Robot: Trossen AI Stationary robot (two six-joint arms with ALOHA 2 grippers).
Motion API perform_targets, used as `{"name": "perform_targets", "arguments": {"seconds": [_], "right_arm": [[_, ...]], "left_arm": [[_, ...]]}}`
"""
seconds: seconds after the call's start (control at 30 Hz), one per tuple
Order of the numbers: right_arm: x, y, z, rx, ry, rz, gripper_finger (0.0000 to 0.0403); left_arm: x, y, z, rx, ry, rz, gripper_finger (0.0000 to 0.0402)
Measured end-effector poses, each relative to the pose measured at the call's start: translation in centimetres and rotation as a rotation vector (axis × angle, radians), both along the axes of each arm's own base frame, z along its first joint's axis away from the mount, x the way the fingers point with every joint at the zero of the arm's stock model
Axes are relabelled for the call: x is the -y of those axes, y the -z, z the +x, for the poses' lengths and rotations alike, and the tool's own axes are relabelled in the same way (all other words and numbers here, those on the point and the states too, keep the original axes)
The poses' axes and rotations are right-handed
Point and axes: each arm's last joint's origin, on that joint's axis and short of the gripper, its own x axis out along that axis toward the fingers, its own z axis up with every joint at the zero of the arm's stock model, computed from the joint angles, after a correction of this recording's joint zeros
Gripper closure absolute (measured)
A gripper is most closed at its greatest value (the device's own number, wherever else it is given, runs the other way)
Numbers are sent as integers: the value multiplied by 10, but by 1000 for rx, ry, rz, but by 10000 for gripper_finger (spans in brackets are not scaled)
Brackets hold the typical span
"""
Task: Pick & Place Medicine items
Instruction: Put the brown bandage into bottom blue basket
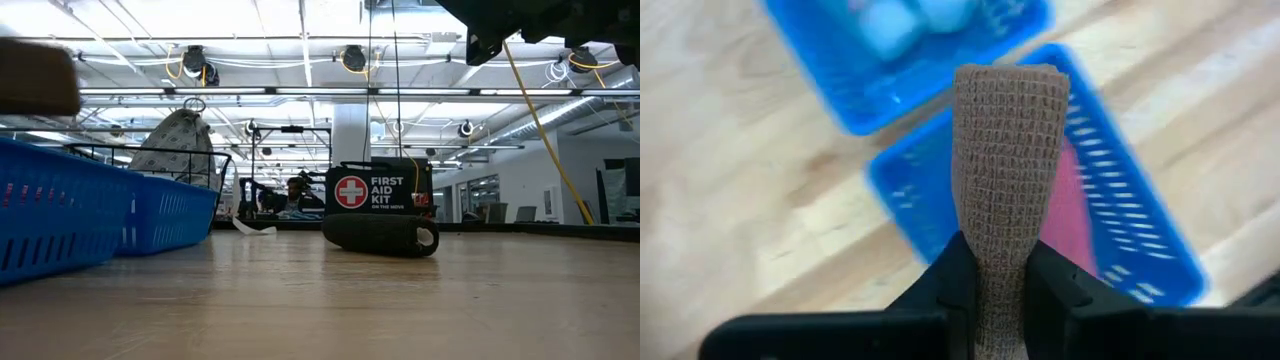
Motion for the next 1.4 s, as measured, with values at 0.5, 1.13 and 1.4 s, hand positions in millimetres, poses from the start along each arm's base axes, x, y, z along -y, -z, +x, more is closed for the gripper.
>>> {"name": "perform_targets", "arguments": {"seconds": [0.5, 1.13, 1.4], "right_arm": [[0, 0, 0, 2, 3, -12, 301], [0, 0, 0, -1, 4, -22, 308], [0, 1, 0, -3, 4, -23, 307]], "left_arm": [[-11, 33, 0, 108, -41, -181, 358], [-12, 70, 24, -47, -122, -253, 319], [-15, 71, 28, -38, -139, -264, 248]]}}
